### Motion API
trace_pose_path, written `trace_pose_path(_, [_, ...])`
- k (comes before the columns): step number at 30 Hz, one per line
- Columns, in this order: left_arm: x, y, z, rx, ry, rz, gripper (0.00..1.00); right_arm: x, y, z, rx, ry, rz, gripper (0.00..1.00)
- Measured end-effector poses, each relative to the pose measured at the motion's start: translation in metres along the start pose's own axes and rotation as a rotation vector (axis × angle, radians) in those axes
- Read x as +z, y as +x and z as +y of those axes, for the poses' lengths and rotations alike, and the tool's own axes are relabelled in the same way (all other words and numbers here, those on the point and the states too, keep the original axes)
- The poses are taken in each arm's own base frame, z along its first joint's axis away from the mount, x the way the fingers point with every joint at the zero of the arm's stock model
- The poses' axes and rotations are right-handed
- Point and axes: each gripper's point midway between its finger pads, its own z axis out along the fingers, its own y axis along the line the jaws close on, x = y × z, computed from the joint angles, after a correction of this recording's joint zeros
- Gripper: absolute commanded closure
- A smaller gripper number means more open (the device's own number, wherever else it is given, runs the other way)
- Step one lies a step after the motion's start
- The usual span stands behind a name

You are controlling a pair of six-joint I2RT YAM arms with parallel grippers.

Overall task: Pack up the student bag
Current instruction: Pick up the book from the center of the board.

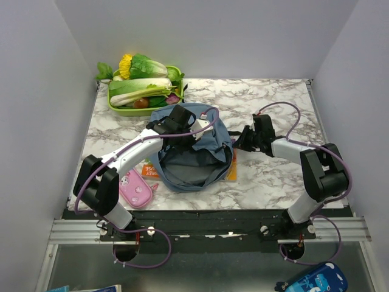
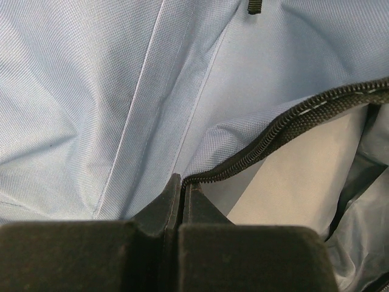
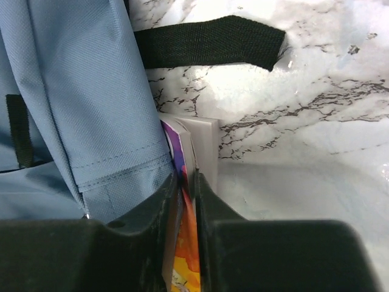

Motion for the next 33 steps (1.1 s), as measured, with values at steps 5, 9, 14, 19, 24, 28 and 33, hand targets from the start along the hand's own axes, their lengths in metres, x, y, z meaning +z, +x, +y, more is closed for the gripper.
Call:
trace_pose_path(5, [-0.003, 0.001, -0.001, 0.004, 0.0, 0.0, 1.0, 0.003, 0.002, 0.001, 0.002, 0.0, -0.003, 0.99])
trace_pose_path(9, [-0.005, 0.0, -0.001, 0.006, -0.002, -0.004, 1.0, 0.001, 0.001, 0.002, -0.002, -0.006, -0.018, 0.99])
trace_pose_path(14, [-0.005, -0.001, -0.001, 0.006, -0.004, -0.008, 1.0, -0.019, -0.002, 0.01, -0.019, -0.003, -0.059, 0.99])
trace_pose_path(19, [-0.007, -0.002, 0.002, -0.015, -0.009, -0.011, 1.0, -0.062, -0.02, 0.023, -0.059, 0.008, -0.149, 0.99])
trace_pose_path(24, [-0.021, -0.024, 0.02, -0.086, -0.05, -0.065, 1.0, -0.096, -0.034, 0.024, -0.091, 0.044, -0.227, 0.99])
trace_pose_path(28, [-0.039, -0.048, 0.045, -0.165, -0.101, -0.145, 1.0, -0.119, -0.041, 0.025, -0.106, 0.069, -0.272, 0.99])
trace_pose_path(33, [-0.053, -0.071, 0.062, -0.218, -0.141, -0.226, 1.0, -0.155, -0.056, 0.04, -0.123, 0.056, -0.326, 0.99])
